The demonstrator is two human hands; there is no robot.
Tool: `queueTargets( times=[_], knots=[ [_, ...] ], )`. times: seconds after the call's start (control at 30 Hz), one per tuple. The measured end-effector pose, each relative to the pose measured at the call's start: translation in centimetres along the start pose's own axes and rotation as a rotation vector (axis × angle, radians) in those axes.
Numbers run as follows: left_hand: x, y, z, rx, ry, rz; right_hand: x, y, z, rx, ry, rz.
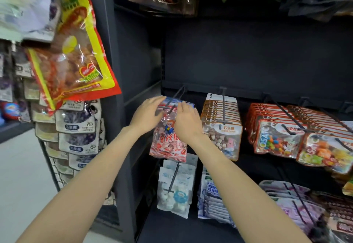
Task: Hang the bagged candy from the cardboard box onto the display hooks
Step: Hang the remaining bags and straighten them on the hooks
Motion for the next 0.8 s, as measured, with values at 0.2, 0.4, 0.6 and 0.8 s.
queueTargets(
  times=[0.2, 0.4, 0.6, 0.8],
  knots=[
    [0.2, -1.6, 0.3, 0.076, -0.093, 0.060, 0.4, -1.8, -1.3, 0.139, 0.223, 0.048],
    [0.6, -1.8, 0.1, 0.139, -0.142, 0.088, 2.0, -5.9, -3.3, -0.008, 0.196, 0.086],
    [1.2, -3.6, 0.6, 0.071, -0.181, 0.135, 4.2, -10.5, -4.2, -0.268, 0.272, -0.006],
    [2.0, -4.2, 0.5, 0.062, -0.117, 0.169, 5.1, -12.6, -2.8, -0.310, -0.029, -0.091]
  ],
)
Point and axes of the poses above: each hand's wrist, its own y-axis away from the middle knuckle, its own z-axis out of the palm, x = y × z, the point moved 9 cm from there along -y, towards the middle knuckle, and after that the axes turned 3 degrees about -z, right-handed, at the moved point
